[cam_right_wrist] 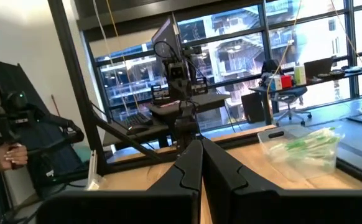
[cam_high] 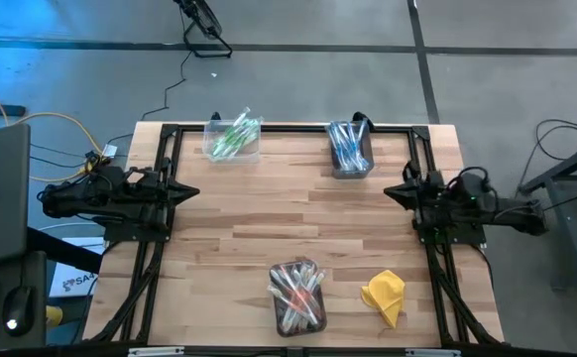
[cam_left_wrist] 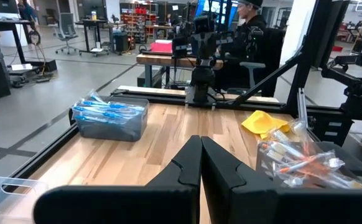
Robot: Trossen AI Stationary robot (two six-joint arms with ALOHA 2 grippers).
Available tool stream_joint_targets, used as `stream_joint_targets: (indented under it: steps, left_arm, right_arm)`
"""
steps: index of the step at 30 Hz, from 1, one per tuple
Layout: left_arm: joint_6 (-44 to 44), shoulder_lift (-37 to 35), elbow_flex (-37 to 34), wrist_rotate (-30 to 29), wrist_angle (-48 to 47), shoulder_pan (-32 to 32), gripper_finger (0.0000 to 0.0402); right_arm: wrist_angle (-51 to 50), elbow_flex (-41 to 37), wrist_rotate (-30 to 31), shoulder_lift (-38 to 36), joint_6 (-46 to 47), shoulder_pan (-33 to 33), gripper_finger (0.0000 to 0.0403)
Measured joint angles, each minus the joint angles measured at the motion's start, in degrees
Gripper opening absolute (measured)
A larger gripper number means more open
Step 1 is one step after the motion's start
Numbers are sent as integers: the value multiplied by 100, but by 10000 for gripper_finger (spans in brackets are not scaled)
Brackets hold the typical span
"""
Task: Pick & Place Toothbrushes
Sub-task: Return to Home Position
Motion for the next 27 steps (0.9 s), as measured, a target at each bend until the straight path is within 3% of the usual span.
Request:
stream_joint_targets:
  steps: [11, 27]
  left_arm:
    - [-2, 0, 2, 2, -13, 0, 2]
    - [-7, 0, 2, 4, -160, 0, 2]
  right_arm:
    - [857, -1008, -173, 0, 228, 0, 2]
    - [-41, -1026, 100, 2, 196, 0, 3]
